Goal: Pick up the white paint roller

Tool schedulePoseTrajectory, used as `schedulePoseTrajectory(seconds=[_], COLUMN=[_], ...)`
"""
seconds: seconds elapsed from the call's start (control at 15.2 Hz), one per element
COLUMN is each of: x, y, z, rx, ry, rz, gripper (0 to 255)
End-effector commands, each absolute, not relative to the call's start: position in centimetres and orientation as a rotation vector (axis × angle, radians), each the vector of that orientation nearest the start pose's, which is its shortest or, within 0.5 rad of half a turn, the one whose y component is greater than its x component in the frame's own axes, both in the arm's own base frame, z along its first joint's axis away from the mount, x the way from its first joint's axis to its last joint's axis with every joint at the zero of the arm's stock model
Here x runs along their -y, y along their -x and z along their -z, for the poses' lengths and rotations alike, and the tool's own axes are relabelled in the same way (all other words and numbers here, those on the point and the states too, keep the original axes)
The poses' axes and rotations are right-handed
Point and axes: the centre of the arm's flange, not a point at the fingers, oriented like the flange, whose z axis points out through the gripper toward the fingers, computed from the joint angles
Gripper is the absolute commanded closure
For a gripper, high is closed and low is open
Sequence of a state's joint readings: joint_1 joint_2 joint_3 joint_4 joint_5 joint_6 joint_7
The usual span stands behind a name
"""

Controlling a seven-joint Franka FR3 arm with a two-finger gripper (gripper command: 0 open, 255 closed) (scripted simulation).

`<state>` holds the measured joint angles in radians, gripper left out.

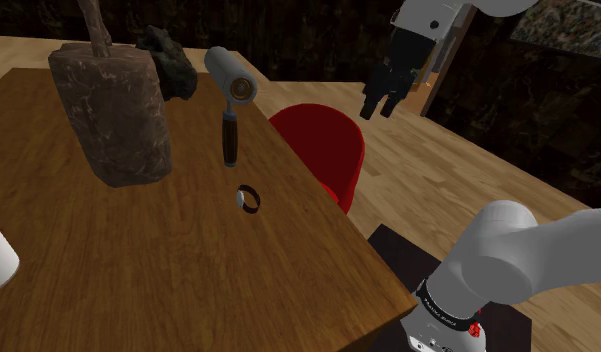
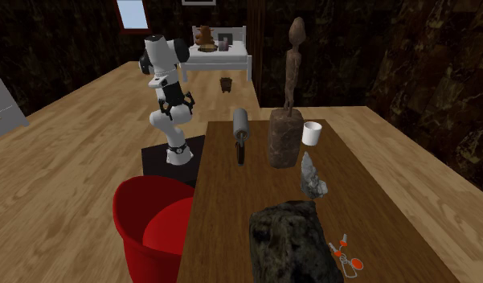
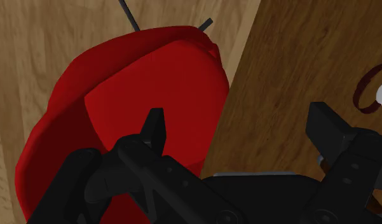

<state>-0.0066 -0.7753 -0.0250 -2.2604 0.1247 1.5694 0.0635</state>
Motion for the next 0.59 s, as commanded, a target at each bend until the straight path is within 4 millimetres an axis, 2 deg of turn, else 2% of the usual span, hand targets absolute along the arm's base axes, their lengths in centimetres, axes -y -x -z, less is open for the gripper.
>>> schedulePoseTrajectory(seconds=[0.0, 0.53], x=[0.0, -6.3], y=[-31.0, -39.1], z=[-63.3, -65.9], rx=[-0.125, -0.164], ry=[2.993, 2.981], rz=[0.122, 0.107], gripper=[0, 0])
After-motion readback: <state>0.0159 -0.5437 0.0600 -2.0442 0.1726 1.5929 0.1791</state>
